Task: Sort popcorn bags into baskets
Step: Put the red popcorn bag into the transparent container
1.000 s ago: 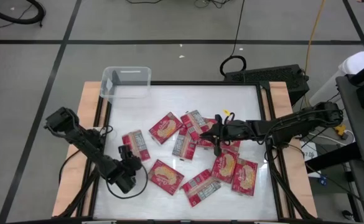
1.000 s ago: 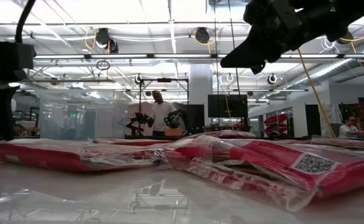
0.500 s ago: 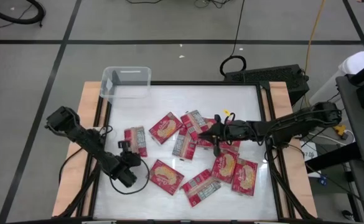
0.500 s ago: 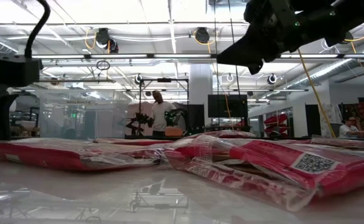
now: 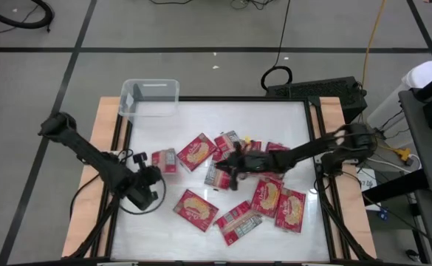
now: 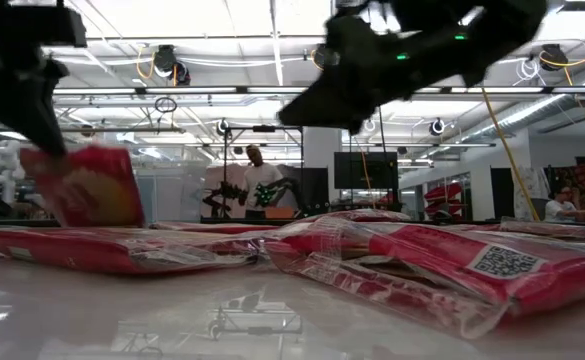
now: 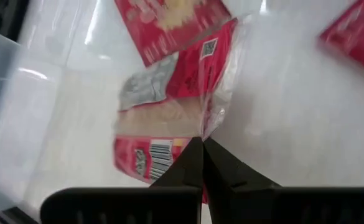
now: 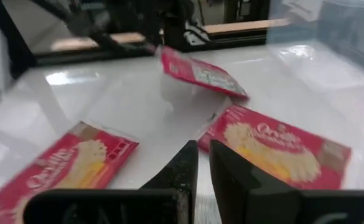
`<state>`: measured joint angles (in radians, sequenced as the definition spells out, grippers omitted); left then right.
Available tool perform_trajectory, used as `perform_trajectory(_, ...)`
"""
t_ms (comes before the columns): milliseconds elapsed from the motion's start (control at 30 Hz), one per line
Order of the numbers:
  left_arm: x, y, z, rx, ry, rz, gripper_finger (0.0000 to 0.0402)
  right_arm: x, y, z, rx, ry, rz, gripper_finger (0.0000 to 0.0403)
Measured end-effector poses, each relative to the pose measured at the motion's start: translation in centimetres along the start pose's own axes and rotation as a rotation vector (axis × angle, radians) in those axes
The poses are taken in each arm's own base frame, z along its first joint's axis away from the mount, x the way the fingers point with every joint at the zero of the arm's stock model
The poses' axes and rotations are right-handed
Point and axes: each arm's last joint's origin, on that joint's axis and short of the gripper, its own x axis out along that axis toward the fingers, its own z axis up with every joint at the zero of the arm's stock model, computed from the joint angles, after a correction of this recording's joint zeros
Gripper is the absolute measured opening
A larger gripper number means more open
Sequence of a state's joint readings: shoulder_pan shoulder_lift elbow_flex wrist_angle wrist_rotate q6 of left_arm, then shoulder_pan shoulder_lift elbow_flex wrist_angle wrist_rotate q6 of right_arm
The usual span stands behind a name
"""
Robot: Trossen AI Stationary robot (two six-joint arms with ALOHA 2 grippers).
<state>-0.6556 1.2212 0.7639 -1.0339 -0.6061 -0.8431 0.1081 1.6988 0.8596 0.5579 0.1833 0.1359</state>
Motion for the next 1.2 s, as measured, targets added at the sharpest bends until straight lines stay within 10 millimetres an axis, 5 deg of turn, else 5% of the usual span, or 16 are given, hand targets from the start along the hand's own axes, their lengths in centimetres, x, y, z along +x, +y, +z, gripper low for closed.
perform_trajectory(233, -2.0, 2.3, 0.1, -0.047, -0.109, -0.045, 0.0001, 6.1, 0.9, 2.3, -0.149, 0.004, -0.013, 0.0075)
perform_trajectory(533, -2.5, 2.8, 0.1, -0.024, -0.141, -0.060, 0.0000, 10.3, 0.1, 4.0, -0.258, -0.077, -0.046, 0.0212)
perform_trajectory(700, -2.5, 2.7, 0.2, -0.033, -0.150, -0.070, 0.0000, 12.7, 0.6, 3.8, -0.281, -0.106, -0.020, 0.0243)
perform_trajectory(933, -2.6, 2.5, 0.4, -0.005, -0.173, -0.087, 0.0000, 14.7, 0.8, 3.6, -0.337, -0.129, 0.002, 0.0209)
perform_trajectory(1200, -2.6, 2.5, 0.6, 0.010, -0.193, -0.082, 0.0001, 14.8, 0.2, 3.3, -0.351, -0.094, 0.035, 0.0072)
